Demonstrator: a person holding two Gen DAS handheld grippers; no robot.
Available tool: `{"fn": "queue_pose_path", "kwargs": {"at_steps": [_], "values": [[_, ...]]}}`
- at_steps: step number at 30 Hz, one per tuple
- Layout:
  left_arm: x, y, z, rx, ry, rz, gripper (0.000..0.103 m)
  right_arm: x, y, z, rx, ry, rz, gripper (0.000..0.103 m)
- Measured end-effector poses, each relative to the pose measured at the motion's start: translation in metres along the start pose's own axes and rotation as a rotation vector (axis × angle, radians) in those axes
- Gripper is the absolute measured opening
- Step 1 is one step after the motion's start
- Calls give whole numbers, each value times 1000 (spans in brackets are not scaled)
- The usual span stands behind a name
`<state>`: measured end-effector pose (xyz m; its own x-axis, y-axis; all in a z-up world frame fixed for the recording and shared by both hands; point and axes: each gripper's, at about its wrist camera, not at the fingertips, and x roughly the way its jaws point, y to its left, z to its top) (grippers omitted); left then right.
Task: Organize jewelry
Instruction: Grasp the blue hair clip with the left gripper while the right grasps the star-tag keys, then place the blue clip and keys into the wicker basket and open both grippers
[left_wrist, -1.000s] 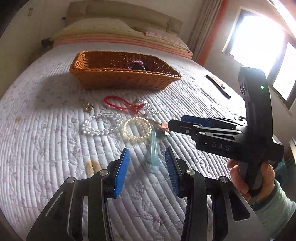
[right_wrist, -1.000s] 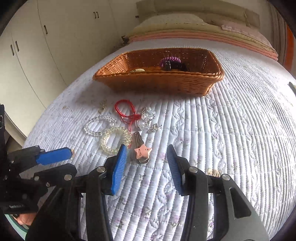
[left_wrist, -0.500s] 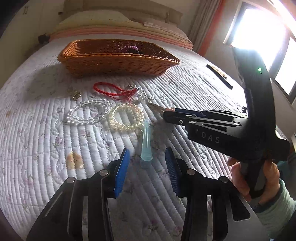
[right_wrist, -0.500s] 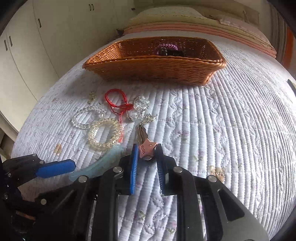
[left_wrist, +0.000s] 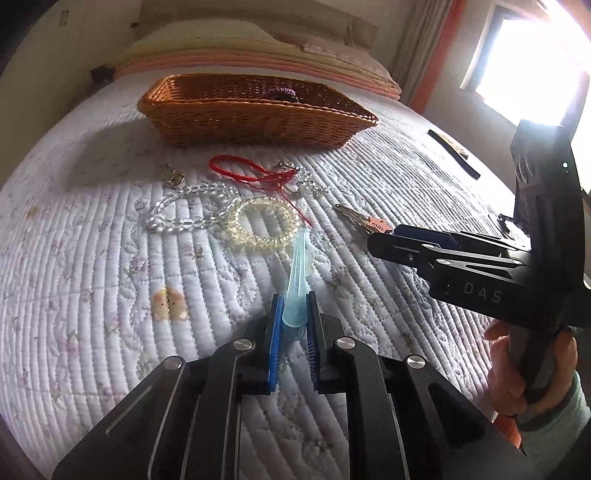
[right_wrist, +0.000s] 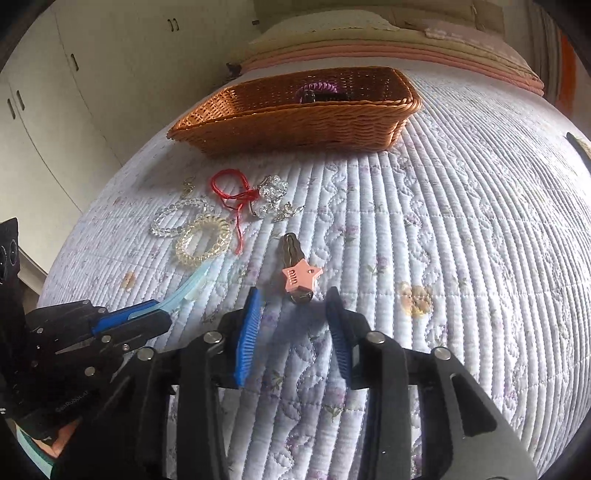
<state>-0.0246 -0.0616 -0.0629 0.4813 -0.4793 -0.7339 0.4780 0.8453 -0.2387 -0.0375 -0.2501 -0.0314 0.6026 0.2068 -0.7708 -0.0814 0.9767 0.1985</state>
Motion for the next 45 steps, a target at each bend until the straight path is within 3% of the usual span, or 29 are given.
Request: {"fn": "queue_pose_path", "kwargs": {"at_steps": [6,7,8,15,21,26,33,35,40,45], "values": [[-2,2,-2,-11,-5,-32,11,13,8,9,-52,7,-62,41],[-2,1,-2,-9,-10,-32,11,14,11,10,-67,2,-75,35],[-4,1,-3,-9,-15,-36,11,15,13,11,-80,-1,-83,21],[-25,-5,7,4,-89,-54,11,-4,13,8,-68,-40,-53,21],[-57,-5,48,26,-228,-39,11,-52,16,39,-68,-178,-33,21],[-62,7,103,29,-313,4,11,-66,11,92,-49,-271,-43,21],[-22,43,171,-14,-324,70,11,-8,-12,175,56,-210,27,21],[-7,51,183,-18,-313,99,11,14,-14,192,53,-190,8,21],[29,66,196,-21,-259,133,11,65,-19,217,80,-126,3,21],[57,76,193,-42,-202,112,11,96,-24,223,93,-62,-11,21]]}}
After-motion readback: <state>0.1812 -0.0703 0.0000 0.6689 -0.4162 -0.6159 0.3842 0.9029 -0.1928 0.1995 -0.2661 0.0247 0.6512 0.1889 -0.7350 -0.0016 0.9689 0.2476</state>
